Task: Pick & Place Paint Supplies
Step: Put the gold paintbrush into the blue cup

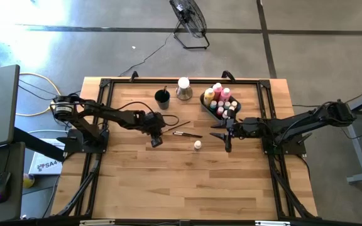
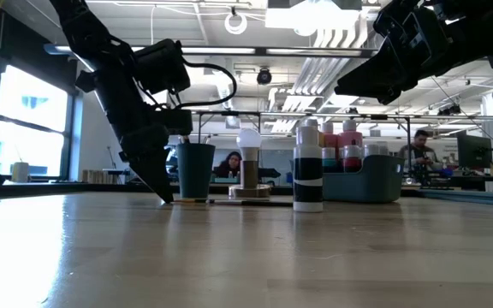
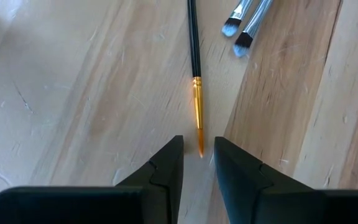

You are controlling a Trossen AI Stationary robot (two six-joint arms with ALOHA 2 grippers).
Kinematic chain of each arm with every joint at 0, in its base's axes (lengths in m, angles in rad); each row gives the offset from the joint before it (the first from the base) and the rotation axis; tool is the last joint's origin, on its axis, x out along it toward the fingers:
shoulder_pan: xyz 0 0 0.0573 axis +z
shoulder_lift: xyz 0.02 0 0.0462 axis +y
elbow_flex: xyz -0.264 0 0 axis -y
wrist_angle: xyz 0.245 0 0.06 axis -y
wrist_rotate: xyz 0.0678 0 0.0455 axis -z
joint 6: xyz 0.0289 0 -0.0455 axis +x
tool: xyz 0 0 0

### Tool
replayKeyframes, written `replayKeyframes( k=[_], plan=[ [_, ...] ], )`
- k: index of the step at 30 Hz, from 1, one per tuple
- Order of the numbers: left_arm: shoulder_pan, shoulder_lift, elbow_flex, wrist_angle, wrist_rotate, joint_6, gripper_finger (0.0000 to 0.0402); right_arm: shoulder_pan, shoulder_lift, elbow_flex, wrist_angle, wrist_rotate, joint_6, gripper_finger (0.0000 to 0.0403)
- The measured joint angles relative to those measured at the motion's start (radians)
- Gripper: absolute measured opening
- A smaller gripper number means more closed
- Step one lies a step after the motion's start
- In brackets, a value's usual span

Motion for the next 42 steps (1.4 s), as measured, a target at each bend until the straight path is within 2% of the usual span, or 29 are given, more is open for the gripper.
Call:
replayKeyframes(
  k=[5,12,14,30,42],
  plan=[
    [0.000,0.000,0.000,0.000,-0.001,0.000,0.0077,0.000,0.000,0.000,0.000,0.000,0.000,0.0138],
    [0.001,0.000,0.000,0.005,-0.001,0.000,0.0012,0.000,0.000,0.000,0.000,0.000,0.000,0.0138],
    [0.001,0.000,0.001,0.005,-0.001,0.000,0.0004,0.000,0.000,0.000,0.000,0.000,0.000,0.0138],
    [0.001,-0.014,0.006,-0.002,-0.002,0.039,0.0000,0.000,0.000,0.000,0.001,0.000,0.007,0.0138],
    [0.000,-0.042,0.134,-0.146,-0.002,0.116,0.0000,0.000,0.000,0.000,0.009,0.000,0.005,0.0138]
  ],
)
